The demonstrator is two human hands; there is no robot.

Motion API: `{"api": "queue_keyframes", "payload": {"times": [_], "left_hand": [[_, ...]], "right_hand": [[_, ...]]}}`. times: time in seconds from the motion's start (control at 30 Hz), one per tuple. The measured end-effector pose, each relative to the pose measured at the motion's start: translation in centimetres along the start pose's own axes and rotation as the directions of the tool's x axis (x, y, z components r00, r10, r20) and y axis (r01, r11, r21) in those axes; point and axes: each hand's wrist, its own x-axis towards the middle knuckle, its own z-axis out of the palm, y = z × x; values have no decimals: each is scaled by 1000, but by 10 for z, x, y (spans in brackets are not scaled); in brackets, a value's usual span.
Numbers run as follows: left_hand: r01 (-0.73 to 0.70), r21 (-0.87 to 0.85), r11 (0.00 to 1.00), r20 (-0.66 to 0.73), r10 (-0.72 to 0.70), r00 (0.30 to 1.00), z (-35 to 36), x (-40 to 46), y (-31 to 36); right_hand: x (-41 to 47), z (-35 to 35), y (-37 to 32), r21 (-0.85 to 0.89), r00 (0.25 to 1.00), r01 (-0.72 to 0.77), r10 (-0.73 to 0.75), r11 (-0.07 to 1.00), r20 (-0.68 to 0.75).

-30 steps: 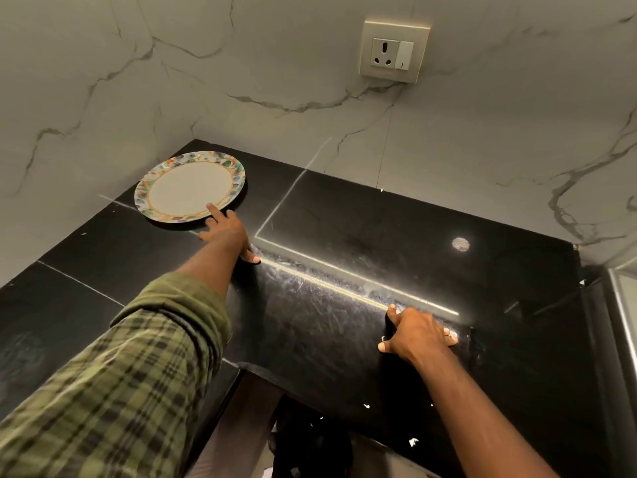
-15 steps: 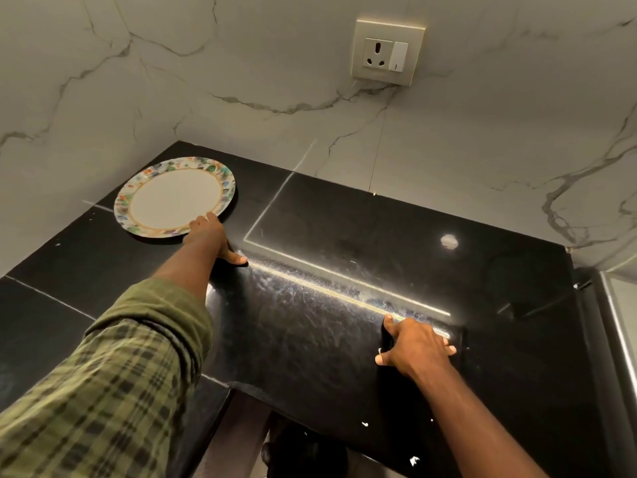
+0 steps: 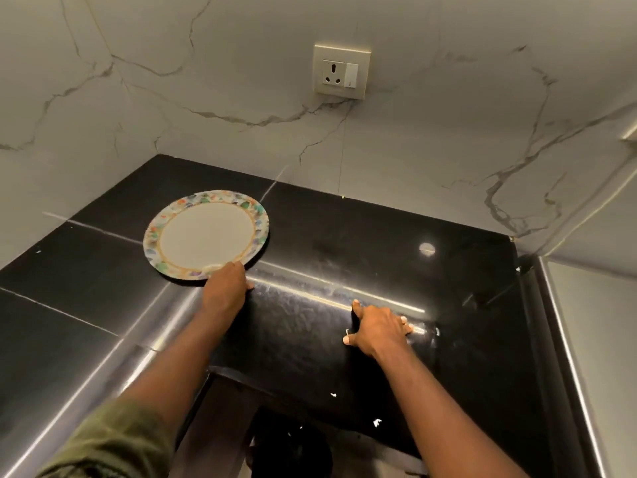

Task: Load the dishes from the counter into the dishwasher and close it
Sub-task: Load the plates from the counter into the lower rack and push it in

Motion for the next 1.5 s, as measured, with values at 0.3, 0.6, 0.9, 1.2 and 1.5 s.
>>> {"api": "queue_keyframes", "payload": {"times": [0.3,0.6,0.9,1.2,1.5], "left_hand": [[-217,-267,939,16,230,973,25,-118,80],[-384,-448,808,5,431,902,37,-192,136],[-485,-669,563,-163,525,835,31,-239,190],[-665,-730,160,-425,656,624,5,-322,306],[-865,-494,91,3,995,103,32,-390,436]], "right_hand": [[-23,18,50,266,980,126,-79,956,-181],[-51,33,134,991,951,114,282,67,-129],[-91,22,206,995,980,11,199,-95,8],[-170,9,350,918,817,324,557,-230,-149],[-285,25,499,688,492,655,867,-311,-76]]}}
